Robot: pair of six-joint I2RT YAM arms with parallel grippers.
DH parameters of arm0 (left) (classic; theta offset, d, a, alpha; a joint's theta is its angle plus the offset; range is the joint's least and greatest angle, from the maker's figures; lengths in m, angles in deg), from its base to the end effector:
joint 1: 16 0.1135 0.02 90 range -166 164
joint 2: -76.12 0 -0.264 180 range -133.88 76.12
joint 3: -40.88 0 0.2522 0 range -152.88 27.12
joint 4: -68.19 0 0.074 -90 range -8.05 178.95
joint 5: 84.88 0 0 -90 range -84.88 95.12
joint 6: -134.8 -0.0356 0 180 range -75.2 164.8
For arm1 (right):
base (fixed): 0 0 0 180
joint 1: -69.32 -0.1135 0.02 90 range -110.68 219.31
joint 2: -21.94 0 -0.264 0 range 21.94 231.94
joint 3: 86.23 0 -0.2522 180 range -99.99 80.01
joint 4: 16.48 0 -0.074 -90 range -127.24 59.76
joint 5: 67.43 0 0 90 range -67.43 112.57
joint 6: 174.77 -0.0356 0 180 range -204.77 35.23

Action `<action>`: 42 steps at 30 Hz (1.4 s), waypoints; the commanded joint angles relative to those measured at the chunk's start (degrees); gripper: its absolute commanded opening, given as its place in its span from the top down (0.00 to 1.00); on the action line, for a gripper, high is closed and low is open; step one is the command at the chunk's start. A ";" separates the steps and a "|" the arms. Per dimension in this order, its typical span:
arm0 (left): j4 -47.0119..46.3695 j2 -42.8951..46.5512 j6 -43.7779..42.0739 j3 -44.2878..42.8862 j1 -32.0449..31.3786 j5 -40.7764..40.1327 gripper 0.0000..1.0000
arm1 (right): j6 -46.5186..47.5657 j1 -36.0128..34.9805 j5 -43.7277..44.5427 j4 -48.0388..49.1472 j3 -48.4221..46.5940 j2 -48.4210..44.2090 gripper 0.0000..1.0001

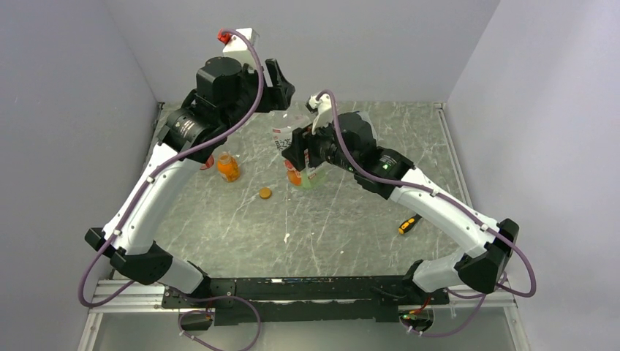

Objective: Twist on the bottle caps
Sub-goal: Screw the bottle cap onto the plastic bottle.

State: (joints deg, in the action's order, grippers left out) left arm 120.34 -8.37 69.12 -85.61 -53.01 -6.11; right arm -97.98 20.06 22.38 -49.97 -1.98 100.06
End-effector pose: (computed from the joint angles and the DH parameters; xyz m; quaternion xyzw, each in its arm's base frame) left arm 0.2352 -0.1686 0.5258 0.0219 0.7655 -0.2612 0.5877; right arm 0.2032 0.2360 0.4183 -0.2478 0.7584 0.3137 0.5147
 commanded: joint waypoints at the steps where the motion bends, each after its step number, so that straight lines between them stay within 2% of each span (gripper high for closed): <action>1: 0.13 0.06 2.68 -0.71 -0.34 -2.40 0.29 | 1.04 -0.28 4.32 2.92 -2.58 -0.32 1.00; 3: 1.87 -0.92 3.68 -1.99 -0.34 -2.32 0.32 | 1.15 -0.36 4.84 3.02 -2.47 -0.30 1.00; 10: 2.53 -1.82 5.51 -1.50 -0.25 -1.75 0.33 | 1.78 -0.66 6.03 2.82 -2.47 -0.06 1.00; 14: 2.05 -1.95 5.57 -1.48 -0.25 -1.05 0.39 | 2.11 -0.71 6.41 2.78 -2.21 -0.12 1.00; 17: 2.19 -2.33 5.57 -1.78 -0.25 -0.28 0.52 | 2.23 -0.75 6.67 3.11 -1.83 -0.40 1.00; 22: 2.42 -2.46 5.58 -1.93 -0.19 1.52 0.88 | 3.32 -0.68 4.68 3.80 -1.32 -1.11 1.00; 24: 2.63 -2.23 5.24 -2.02 -0.16 3.11 0.97 | 4.18 -0.31 2.37 4.11 -0.75 -1.77 1.00; 28: 0.94 -0.06 4.11 -0.23 0.00 8.99 1.00 | 3.06 4.61 -10.84 7.53 2.22 -5.21 1.00; 33: -3.64 3.65 2.22 4.26 0.62 20.03 1.00 | -0.72 11.07 -33.06 14.59 6.12 -9.75 1.00; 38: -10.49 7.61 1.01 9.65 1.21 32.44 1.00 | -5.42 12.50 -49.35 22.58 7.61 -11.33 1.00; 42: -17.62 10.18 1.19 12.60 1.42 43.32 1.00 | -10.75 12.61 -58.43 29.57 7.64 -11.04 1.00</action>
State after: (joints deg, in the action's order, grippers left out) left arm 109.70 -0.91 72.37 -75.64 -51.77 20.56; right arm -102.53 32.78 -17.97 -39.24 7.15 92.00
